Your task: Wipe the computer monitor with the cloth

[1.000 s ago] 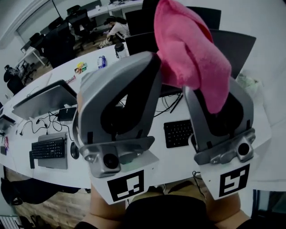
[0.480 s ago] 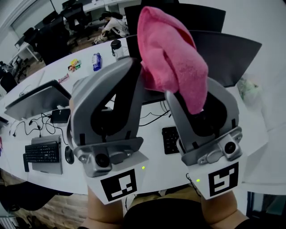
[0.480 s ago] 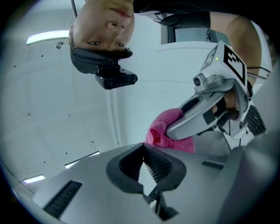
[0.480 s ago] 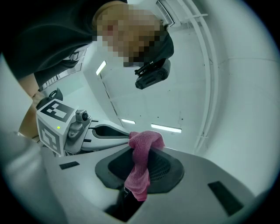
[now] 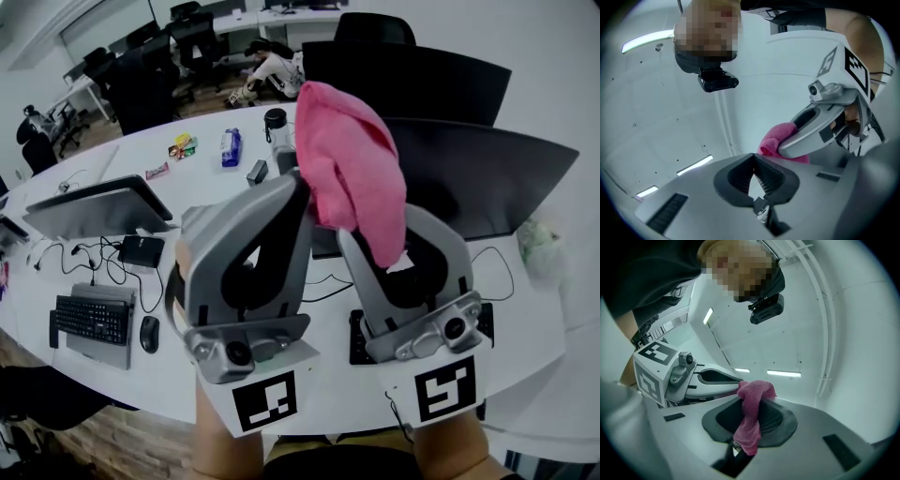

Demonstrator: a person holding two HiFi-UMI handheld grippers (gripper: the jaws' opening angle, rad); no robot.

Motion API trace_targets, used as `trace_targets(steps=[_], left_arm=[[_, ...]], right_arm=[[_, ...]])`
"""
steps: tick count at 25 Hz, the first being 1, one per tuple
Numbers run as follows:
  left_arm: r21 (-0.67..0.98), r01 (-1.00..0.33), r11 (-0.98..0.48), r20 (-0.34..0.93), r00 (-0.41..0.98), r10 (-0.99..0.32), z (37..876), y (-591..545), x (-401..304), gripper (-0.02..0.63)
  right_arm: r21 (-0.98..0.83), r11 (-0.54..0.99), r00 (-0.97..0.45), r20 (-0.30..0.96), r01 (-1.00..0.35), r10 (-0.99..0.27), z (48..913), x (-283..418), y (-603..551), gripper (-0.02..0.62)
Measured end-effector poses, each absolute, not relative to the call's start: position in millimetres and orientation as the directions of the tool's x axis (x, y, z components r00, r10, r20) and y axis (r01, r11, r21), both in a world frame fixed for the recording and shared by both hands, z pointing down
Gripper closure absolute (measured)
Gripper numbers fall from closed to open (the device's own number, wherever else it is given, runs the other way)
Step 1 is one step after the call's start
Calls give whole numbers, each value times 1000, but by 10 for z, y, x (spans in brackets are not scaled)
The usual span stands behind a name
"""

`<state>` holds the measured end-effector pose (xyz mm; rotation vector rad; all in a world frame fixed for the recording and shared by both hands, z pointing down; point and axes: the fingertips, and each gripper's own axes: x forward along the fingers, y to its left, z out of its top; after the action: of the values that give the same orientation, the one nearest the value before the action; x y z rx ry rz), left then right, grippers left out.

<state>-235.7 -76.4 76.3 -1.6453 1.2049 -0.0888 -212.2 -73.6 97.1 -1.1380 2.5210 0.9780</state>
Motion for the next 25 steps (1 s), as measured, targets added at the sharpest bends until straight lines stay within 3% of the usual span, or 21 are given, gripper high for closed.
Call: trace_targets(steps=[25], left_arm=[[-757,-649,74,-427,407,-807,1013,-1386,-2058,601]], right_arm=[[391,612,-725,-412,-688,-551,1337,-1884,-1457,531]])
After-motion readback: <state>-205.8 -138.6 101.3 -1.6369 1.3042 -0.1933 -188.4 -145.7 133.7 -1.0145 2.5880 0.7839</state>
